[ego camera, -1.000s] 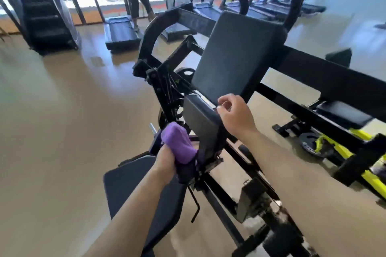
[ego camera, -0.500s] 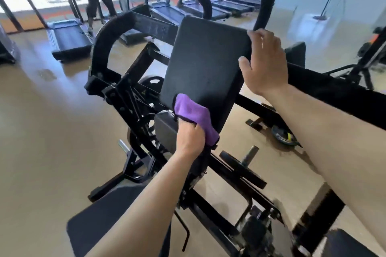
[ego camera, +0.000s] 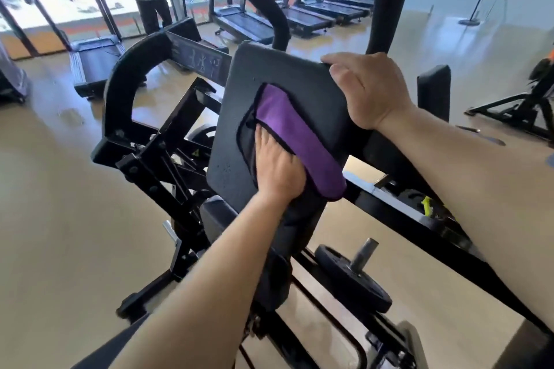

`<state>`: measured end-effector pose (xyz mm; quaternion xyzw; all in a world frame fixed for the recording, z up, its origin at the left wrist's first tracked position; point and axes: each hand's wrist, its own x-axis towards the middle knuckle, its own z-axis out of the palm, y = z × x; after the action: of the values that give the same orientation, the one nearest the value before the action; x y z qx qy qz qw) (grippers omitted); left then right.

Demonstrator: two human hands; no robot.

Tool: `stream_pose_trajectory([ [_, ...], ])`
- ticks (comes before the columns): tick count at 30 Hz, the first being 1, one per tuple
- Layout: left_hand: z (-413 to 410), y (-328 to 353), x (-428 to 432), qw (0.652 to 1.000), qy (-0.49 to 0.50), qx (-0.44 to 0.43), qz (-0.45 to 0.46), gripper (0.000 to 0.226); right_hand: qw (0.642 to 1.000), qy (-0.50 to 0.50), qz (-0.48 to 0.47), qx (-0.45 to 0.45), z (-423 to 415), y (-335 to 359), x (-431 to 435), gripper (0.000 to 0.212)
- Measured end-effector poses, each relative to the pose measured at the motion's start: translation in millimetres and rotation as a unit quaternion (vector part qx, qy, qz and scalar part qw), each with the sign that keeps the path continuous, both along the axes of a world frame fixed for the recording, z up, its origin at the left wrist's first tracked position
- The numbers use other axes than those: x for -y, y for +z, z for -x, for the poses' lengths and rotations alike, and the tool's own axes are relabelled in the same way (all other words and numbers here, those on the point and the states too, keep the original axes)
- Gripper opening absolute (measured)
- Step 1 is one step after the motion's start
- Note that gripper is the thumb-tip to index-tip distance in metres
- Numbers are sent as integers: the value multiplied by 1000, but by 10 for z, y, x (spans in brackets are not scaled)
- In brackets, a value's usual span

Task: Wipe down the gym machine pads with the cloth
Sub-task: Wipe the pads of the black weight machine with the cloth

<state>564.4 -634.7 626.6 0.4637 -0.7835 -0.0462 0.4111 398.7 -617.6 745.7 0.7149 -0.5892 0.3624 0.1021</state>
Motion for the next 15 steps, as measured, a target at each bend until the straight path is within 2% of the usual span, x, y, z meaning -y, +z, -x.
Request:
stream_pose_trajectory([
  [2, -179, 96, 272, 994, 46, 34, -97, 45, 1000, 6, 15, 15, 20, -33, 14, 54],
  [3, -246, 49, 452, 983, 91, 23, -156, 45, 1000, 8, 20, 20, 26, -41, 27, 54],
  [5, -320, -37, 581, 966, 131, -55, -217, 54, 999, 8, 28, 29, 21, -49, 49, 52],
  [8, -108, -107, 192, 988, 89, -42, -116, 64, 999, 8, 43, 26, 31, -65, 52, 53],
  [11, 161, -117, -248, 997, -24, -17, 68, 60, 998, 15, 50, 23, 43, -66, 75, 60],
  [13, 185, -21, -252, 994, -81, 13, 73, 55, 999, 12, 44, 19, 53, -64, 95, 61],
  [15, 186, 136, -5, 994, -68, 27, 82, 55, 999, 8, 45, 23, 65, -63, 97, 62],
])
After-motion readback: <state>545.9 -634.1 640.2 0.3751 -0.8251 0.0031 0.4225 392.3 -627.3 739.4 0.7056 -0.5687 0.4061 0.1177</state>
